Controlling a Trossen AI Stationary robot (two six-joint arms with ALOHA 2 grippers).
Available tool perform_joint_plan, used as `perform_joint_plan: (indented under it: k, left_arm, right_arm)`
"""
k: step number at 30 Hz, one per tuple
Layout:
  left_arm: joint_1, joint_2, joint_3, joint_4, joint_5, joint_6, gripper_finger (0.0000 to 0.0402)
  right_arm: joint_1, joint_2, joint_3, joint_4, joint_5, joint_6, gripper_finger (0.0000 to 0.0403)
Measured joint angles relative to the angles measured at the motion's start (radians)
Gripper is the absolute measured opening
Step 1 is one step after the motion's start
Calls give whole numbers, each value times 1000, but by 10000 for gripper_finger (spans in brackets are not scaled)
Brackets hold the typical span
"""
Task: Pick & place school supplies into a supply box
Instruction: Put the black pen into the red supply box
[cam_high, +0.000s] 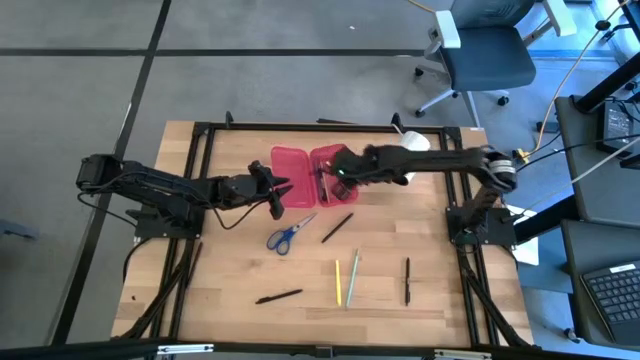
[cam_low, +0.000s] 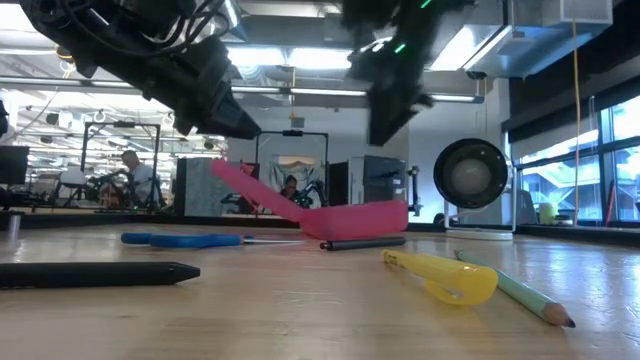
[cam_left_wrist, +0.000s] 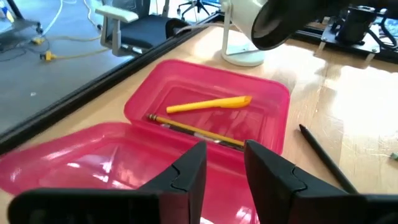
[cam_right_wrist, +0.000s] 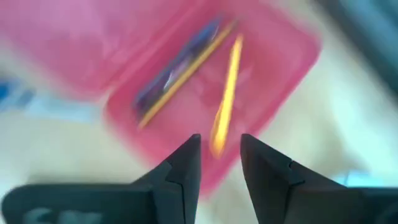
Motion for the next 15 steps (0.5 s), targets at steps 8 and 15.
perform_joint_plan:
  k: [8, 15]
  left_arm:
    - [-19, 0, 0, 4, -10, -24, 100]
    - [-38, 0, 0, 24, -3, -30, 100]
  right_arm:
    - [260, -188, -172, -214, -151, 419, 115]
    - [508, -240, -313, -216, -336, 930, 115]
